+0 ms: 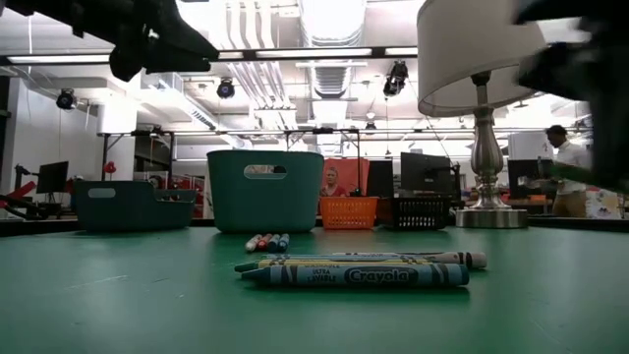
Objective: Sort crayons
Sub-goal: Put the green crayon into the green bin
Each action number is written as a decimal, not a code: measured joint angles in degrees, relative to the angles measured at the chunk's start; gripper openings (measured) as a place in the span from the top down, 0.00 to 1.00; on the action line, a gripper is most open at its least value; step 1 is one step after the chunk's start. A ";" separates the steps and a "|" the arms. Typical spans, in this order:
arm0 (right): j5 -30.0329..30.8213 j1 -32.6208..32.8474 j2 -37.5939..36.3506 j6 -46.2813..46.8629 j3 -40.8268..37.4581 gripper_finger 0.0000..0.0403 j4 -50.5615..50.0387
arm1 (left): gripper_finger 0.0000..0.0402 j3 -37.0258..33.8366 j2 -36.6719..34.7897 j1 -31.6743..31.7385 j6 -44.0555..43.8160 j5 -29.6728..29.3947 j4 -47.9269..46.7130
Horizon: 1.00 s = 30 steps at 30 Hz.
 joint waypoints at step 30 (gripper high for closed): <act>-16.72 -29.12 -6.48 -70.18 -5.91 0.97 50.87 | 0.61 2.86 14.28 -15.64 2.52 -0.80 24.91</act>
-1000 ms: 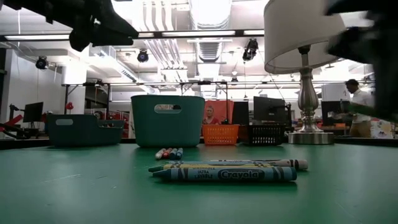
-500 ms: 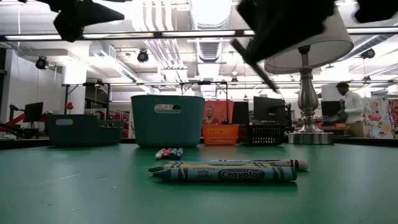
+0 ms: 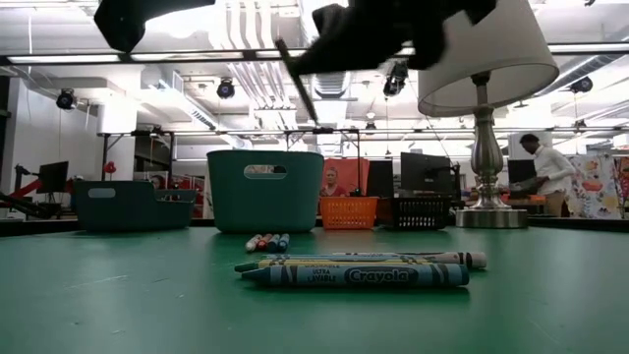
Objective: Sort crayons
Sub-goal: Put the green crayon into the green bin
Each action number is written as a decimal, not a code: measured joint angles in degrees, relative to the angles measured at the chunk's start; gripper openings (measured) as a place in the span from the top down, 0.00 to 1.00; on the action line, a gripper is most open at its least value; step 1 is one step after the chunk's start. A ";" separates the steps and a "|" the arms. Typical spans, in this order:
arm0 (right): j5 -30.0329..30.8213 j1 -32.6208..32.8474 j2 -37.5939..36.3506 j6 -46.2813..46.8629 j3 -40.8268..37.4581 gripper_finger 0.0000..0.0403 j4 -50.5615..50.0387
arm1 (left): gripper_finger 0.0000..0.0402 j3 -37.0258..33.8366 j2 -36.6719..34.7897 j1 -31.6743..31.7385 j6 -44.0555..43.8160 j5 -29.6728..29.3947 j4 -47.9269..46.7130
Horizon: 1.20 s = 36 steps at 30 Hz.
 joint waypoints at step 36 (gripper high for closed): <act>5.15 -22.17 13.58 18.48 6.64 0.97 50.28 | 0.61 1.92 -17.58 1.75 37.71 -10.52 -3.01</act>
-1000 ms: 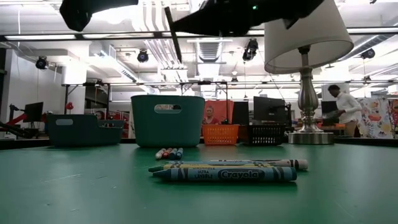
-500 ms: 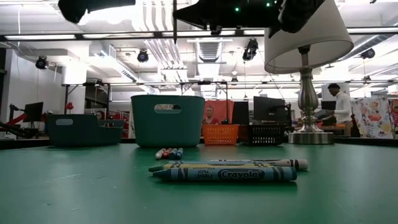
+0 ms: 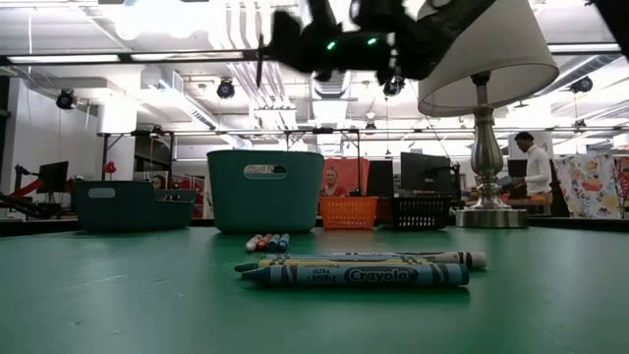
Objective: Sort crayons
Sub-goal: Put the green crayon into the green bin, then put the white crayon into the black bin
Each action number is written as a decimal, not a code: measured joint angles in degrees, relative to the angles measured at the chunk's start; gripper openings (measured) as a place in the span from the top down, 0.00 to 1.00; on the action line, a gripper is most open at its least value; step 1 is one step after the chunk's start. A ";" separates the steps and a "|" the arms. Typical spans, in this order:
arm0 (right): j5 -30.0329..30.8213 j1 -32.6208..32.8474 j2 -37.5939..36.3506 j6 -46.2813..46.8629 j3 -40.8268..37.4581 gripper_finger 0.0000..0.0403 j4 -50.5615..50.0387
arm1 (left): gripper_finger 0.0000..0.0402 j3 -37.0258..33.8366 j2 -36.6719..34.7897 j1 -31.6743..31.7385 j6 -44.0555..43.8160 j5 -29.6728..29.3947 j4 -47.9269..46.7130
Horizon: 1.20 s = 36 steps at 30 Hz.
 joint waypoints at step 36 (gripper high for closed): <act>1.87 -7.43 9.06 -1.04 21.23 0.77 -51.02 | 0.61 -0.44 -3.40 0.00 -4.50 -5.92 -7.85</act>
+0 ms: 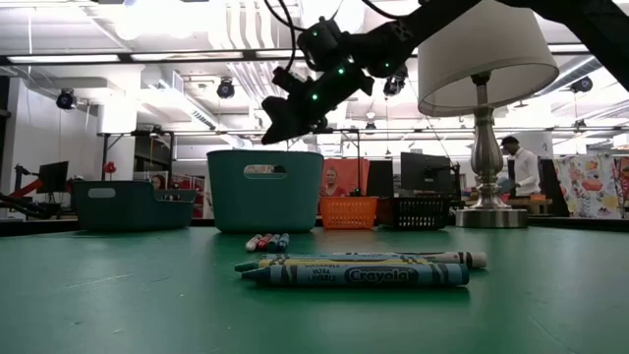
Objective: Sort crayons
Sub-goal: Put the white crayon into the black bin
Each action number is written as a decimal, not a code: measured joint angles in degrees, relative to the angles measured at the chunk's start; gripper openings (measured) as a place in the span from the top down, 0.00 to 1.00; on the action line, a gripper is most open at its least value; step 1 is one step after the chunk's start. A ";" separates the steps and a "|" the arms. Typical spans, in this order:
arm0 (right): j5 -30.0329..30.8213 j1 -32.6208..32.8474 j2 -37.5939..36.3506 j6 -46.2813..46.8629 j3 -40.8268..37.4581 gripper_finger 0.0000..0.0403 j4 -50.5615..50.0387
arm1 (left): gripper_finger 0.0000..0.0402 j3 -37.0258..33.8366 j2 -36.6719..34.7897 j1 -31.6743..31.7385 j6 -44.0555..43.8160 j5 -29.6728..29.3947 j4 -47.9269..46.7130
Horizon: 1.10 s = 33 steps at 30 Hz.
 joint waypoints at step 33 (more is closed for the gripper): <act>-17.38 15.02 -30.71 3.59 -12.63 0.81 -31.53 | 0.61 0.00 13.96 0.00 -23.74 4.44 0.02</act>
